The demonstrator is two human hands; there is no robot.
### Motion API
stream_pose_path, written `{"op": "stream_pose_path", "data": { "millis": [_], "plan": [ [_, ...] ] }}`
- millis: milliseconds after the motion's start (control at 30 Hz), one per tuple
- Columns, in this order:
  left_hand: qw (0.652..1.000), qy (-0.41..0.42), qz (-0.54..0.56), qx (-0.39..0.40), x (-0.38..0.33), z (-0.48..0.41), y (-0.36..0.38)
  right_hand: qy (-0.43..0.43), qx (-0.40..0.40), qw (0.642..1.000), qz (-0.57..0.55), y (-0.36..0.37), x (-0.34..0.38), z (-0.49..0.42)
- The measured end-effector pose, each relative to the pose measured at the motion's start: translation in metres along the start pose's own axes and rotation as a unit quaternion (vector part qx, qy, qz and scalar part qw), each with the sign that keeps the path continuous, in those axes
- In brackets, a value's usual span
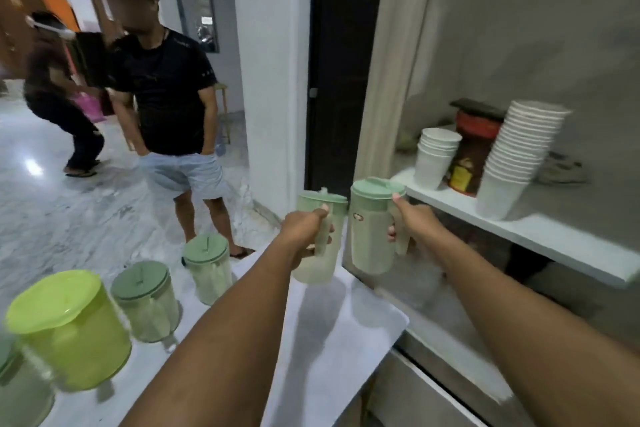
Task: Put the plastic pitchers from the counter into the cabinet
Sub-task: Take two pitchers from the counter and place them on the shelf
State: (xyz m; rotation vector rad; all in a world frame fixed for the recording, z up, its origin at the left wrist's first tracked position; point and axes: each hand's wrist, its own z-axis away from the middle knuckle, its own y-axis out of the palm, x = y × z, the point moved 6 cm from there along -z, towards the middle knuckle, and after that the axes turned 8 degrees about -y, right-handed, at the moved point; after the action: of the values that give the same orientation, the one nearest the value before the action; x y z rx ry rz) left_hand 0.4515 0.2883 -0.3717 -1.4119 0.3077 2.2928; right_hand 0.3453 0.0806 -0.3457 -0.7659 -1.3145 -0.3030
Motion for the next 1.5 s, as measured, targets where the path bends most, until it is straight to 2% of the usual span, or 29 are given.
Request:
{"op": "stream_pose_path", "data": {
  "millis": [167, 333, 500, 667, 767, 967, 1133, 1500],
  "plan": [
    [0.991, -0.019, -0.039, 0.128, 0.003, 0.072, 0.050, 0.048, -0.025, 0.996, -0.067, -0.098, -0.004, 0.091],
    [0.958, -0.024, -0.127, 0.256, -0.018, 0.135, 0.127, 0.095, -0.038, 0.988, -0.118, -0.206, 0.002, 0.169],
    [0.918, -0.014, -0.178, 0.355, -0.036, 0.202, 0.218, 0.079, -0.070, 0.992, -0.073, -0.322, 0.011, 0.245],
    [0.877, 0.020, -0.207, 0.434, -0.043, 0.277, 0.332, 0.067, -0.155, 0.983, -0.068, -0.445, 0.003, 0.319],
    [0.863, 0.055, -0.194, 0.463, -0.043, 0.319, 0.410, 0.060, -0.213, 0.972, -0.077, -0.518, -0.005, 0.353],
    [0.852, 0.103, -0.156, 0.489, -0.032, 0.389, 0.551, 0.023, -0.324, 0.942, -0.087, -0.634, -0.026, 0.406],
    [0.861, 0.107, -0.147, 0.474, -0.013, 0.411, 0.647, 0.028, -0.392, 0.915, -0.095, -0.703, -0.060, 0.431],
    [0.890, 0.089, -0.114, 0.432, -0.005, 0.370, 0.797, 0.063, -0.417, 0.898, -0.124, -0.802, -0.149, 0.358]
  ]
}}
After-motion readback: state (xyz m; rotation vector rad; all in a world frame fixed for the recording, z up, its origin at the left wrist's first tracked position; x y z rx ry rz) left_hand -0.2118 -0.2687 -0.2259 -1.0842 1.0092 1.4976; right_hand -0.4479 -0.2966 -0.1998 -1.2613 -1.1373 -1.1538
